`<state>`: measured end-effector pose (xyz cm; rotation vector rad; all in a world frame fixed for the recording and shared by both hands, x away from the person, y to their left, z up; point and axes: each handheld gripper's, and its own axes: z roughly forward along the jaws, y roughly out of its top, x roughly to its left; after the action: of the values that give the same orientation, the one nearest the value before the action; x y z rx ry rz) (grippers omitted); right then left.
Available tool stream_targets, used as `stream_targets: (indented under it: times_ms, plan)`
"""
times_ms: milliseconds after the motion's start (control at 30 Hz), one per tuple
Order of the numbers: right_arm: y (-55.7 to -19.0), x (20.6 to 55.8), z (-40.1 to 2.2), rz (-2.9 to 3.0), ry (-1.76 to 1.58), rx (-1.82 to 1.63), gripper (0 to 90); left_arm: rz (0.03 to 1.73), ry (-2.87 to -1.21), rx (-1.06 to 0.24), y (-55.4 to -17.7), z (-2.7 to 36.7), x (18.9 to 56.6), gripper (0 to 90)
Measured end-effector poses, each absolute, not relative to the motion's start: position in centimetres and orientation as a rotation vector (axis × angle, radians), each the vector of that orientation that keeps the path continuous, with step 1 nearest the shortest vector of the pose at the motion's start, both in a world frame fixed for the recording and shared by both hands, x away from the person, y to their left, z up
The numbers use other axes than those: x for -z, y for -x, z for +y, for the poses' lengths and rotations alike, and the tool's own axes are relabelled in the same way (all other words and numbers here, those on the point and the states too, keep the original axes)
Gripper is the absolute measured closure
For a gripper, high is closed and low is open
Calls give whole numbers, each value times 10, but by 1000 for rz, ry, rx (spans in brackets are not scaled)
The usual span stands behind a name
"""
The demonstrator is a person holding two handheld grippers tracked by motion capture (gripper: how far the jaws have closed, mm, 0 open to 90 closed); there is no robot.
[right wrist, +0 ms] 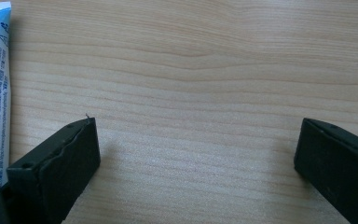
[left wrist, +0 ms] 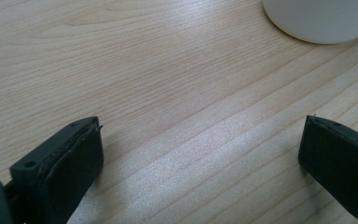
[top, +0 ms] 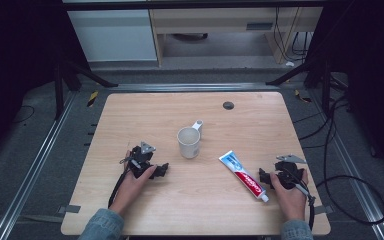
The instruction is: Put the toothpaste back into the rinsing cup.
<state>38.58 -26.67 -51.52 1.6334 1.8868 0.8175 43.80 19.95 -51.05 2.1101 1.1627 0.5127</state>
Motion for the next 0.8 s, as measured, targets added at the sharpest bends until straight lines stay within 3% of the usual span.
stream_targets:
  times_ms: [367, 400, 433, 467, 533, 800]
  plan:
    - [-388, 515, -269, 1923, -1596, -834, 7, 1163, -2109, -512, -438, 200, 511, 0]
    - [-388, 515, -269, 1935, -1583, -840, 22, 1163, -2109, -512, -438, 200, 511, 0]
    - [-386, 511, -269, 1947, -1575, -846, 131, 1163, -2110, -512, -438, 200, 511, 0]
    - [-386, 511, -269, 1947, -1575, -846, 131, 1163, -2110, -512, -438, 200, 511, 0]
    - [-382, 501, -266, 1957, -1536, -856, 79, 1163, -2110, -512, -438, 200, 511, 0]
    - [-369, 447, -242, 2081, -1383, -770, 132, 1163, -2110, -512, -438, 200, 510, 0]
